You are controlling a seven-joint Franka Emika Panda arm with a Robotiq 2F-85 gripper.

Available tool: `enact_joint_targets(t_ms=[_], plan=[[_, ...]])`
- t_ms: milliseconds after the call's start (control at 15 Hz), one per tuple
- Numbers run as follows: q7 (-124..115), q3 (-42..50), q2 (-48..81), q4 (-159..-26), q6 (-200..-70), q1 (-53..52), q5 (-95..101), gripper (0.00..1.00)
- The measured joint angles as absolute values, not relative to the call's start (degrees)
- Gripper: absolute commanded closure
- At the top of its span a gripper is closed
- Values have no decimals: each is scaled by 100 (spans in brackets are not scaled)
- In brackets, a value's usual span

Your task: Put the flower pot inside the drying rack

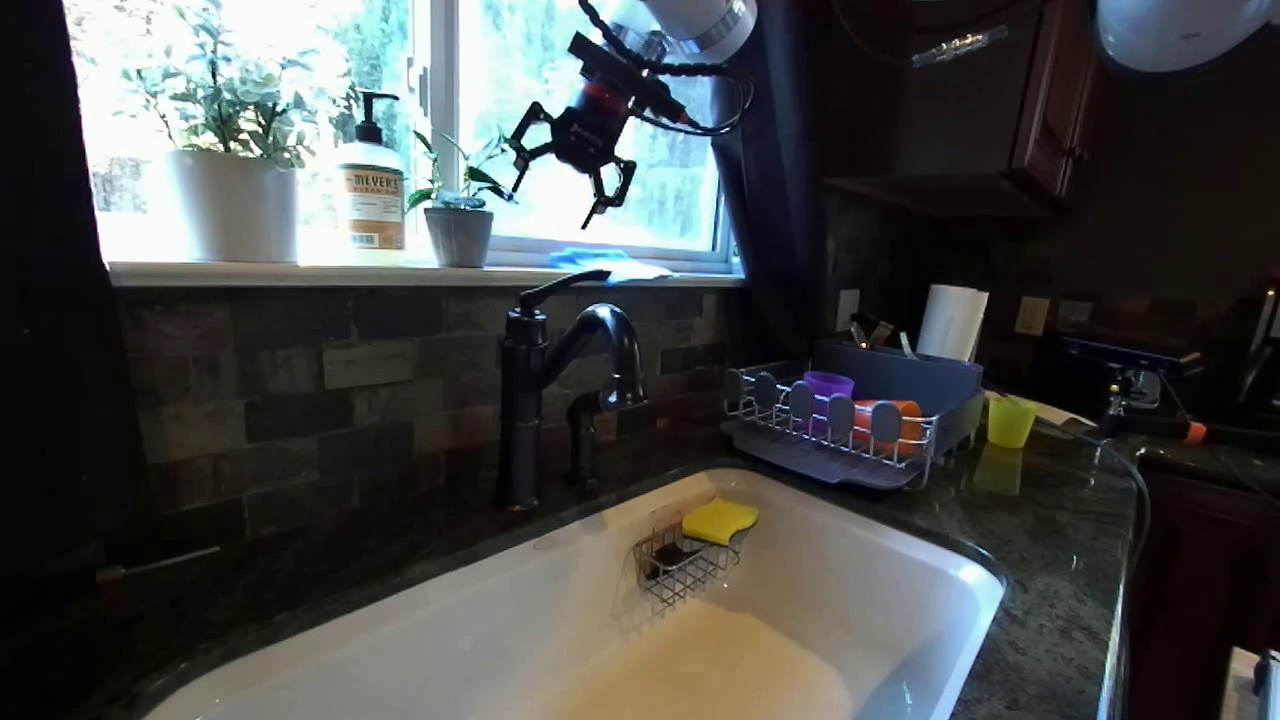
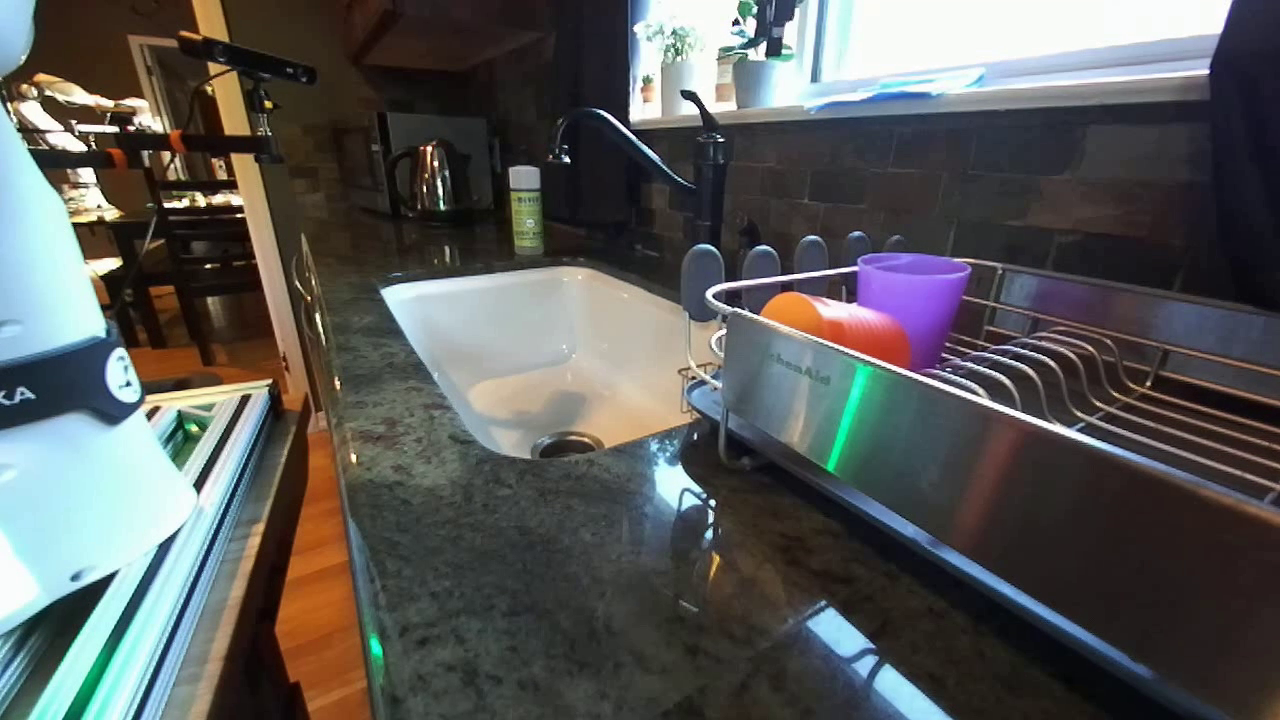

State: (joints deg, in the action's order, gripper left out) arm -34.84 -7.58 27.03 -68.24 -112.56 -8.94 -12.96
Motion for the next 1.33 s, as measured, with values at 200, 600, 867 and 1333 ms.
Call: enact_joint_targets(t_ms=[200,600,867,1333], plan=[[-3486,-759,2871,-6686,-11688,-1003,-1141,21],[-3494,-759,3047,-6550,-11951,-1043,-1014,28],[-3494,-772,3152,-6411,-12007,-1103,-1015,26],[-3494,-802,3302,-6254,-12008,-1166,-1019,61]])
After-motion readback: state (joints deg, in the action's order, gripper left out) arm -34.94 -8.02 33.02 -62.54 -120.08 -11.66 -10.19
